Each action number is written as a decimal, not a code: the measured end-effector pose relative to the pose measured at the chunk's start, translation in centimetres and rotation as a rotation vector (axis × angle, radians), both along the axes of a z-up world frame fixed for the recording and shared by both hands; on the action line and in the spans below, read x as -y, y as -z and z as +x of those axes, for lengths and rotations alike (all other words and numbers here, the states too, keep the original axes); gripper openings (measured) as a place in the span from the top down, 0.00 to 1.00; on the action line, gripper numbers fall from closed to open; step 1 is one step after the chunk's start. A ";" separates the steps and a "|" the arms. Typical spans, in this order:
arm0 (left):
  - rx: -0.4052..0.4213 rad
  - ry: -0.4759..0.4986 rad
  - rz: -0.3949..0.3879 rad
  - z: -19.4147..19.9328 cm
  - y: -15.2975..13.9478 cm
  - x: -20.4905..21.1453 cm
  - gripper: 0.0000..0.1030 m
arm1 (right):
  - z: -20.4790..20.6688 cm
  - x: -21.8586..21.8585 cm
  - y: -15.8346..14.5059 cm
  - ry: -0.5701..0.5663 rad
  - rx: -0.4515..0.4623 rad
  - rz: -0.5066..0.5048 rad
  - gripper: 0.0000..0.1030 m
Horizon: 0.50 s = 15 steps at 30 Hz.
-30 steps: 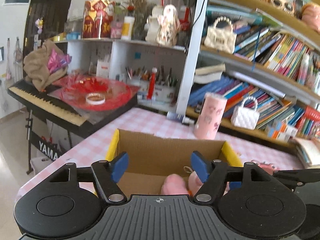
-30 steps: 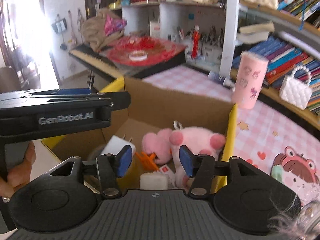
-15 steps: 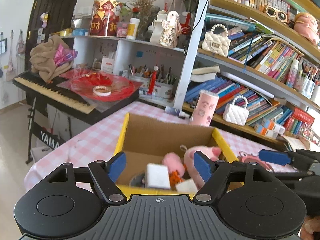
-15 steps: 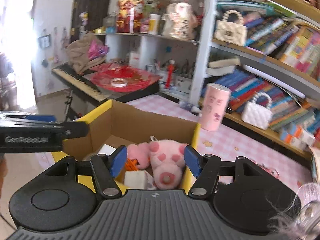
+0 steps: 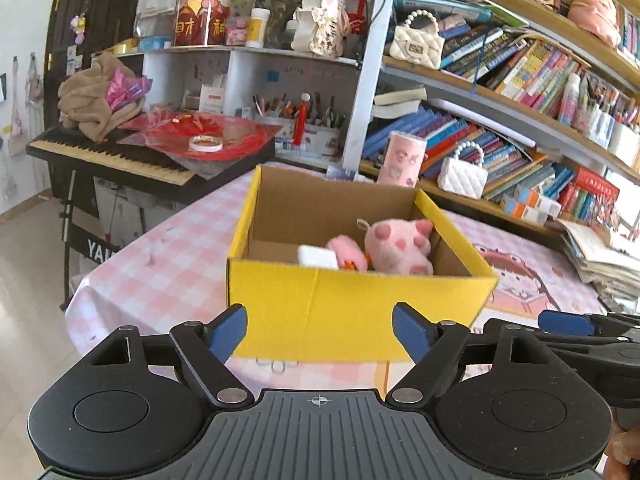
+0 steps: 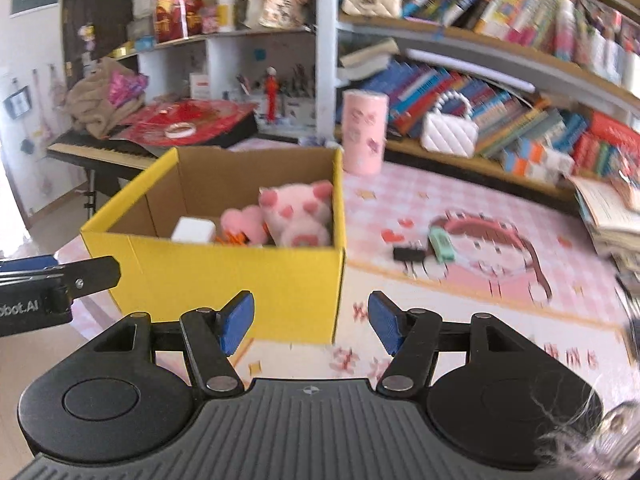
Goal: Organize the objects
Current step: 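Withdraw both tools from the box toward the mint USB stick and black clip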
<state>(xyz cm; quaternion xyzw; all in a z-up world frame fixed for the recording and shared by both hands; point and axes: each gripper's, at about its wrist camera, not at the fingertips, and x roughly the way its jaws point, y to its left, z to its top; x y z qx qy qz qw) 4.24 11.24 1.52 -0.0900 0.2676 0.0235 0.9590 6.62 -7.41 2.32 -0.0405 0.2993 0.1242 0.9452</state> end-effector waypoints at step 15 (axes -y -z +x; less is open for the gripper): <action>-0.083 0.070 0.054 -3.4 1.5 1.1 0.13 | -4.4 0.4 1.5 0.077 -0.042 -0.027 0.32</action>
